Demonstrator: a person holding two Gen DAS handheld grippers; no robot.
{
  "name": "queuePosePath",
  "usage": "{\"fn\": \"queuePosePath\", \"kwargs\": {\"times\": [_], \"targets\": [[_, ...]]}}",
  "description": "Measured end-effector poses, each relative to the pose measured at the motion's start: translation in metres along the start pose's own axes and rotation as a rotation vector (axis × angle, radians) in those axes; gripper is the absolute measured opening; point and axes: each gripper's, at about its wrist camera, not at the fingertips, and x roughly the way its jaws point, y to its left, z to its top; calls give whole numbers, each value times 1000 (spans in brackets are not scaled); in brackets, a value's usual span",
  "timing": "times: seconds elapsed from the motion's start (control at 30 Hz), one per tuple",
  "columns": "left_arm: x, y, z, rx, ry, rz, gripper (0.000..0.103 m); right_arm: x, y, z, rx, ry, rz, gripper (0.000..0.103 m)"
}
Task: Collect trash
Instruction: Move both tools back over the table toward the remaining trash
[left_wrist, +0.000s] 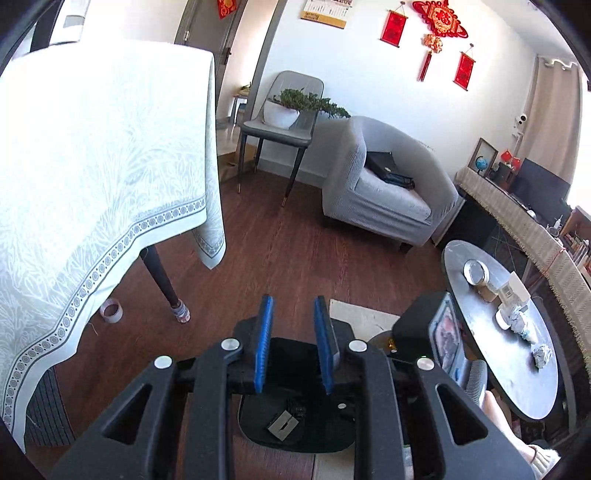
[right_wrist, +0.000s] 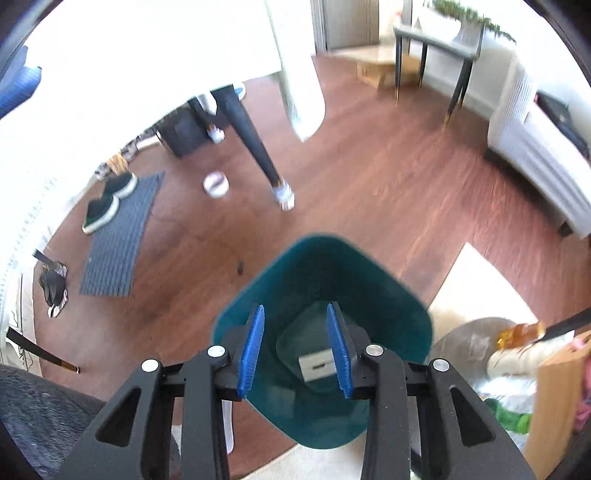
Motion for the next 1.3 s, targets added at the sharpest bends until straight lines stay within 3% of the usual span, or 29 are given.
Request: {"fn": "queuePosePath", "kwargs": {"times": [0.1, 0.2, 0.37, 0.47, 0.87, 1.03, 1.3], "targets": [[-19, -12, 5, 29, -79, 17, 26, -38, -4, 6, -4, -78, -19, 35], [-26, -25, 10, 34, -121, -19, 26, -76, -15, 7, 6, -156, -47, 35], [-12, -56, 10, 38, -103, -70, 28, -129, -39, -4, 36, -244, -103, 35], [-4, -80, 8, 60, -104, -74, 36, -156, -59, -16, 64, -285, -151, 35], [37, -176, -17, 170, -26, -151, 42, -229, -146, -94, 209, -355, -266, 35], [56, -215, -30, 234, 17, -187, 52, -252, -171, -129, 269, -388, -329, 36], [85, -262, -50, 326, 102, -221, 59, -272, -203, -172, 347, -398, -373, 58]]}}
